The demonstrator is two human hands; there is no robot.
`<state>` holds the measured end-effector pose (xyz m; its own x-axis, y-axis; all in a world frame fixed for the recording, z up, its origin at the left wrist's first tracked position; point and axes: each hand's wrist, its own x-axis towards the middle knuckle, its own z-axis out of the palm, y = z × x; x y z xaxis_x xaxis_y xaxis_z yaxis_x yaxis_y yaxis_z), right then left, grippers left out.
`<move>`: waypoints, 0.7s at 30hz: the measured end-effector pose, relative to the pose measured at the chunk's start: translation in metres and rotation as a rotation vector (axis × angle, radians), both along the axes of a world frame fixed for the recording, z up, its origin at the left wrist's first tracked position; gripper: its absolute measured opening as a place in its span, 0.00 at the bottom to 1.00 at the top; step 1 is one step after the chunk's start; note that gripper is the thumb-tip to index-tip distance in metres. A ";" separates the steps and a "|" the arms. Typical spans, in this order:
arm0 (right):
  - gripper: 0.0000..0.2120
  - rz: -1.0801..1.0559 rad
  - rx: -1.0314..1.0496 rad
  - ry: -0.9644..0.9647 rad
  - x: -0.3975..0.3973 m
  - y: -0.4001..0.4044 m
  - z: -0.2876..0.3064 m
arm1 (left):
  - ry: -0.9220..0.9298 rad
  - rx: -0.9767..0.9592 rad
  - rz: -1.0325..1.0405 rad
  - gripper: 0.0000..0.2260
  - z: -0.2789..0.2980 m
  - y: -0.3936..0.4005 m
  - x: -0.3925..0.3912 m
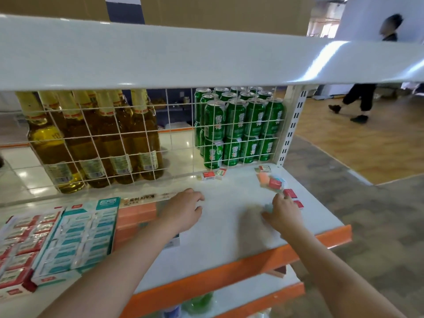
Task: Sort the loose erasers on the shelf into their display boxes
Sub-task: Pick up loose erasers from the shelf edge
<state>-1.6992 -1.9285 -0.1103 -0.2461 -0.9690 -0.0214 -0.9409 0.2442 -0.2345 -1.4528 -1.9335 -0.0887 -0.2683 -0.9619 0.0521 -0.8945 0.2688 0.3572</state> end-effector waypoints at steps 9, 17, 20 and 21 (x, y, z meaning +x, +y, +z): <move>0.18 -0.027 -0.042 -0.116 -0.013 0.000 -0.006 | -0.027 0.030 -0.044 0.15 -0.009 -0.015 -0.031; 0.17 -0.003 -0.030 -0.116 -0.016 -0.016 -0.007 | -0.041 0.075 -0.067 0.14 -0.014 -0.027 -0.045; 0.22 0.016 -0.072 -0.095 -0.026 -0.021 -0.002 | -0.022 0.093 -0.075 0.14 -0.014 -0.033 -0.051; 0.22 0.022 -0.100 -0.087 -0.031 -0.023 0.000 | -0.016 0.097 -0.083 0.14 -0.014 -0.036 -0.055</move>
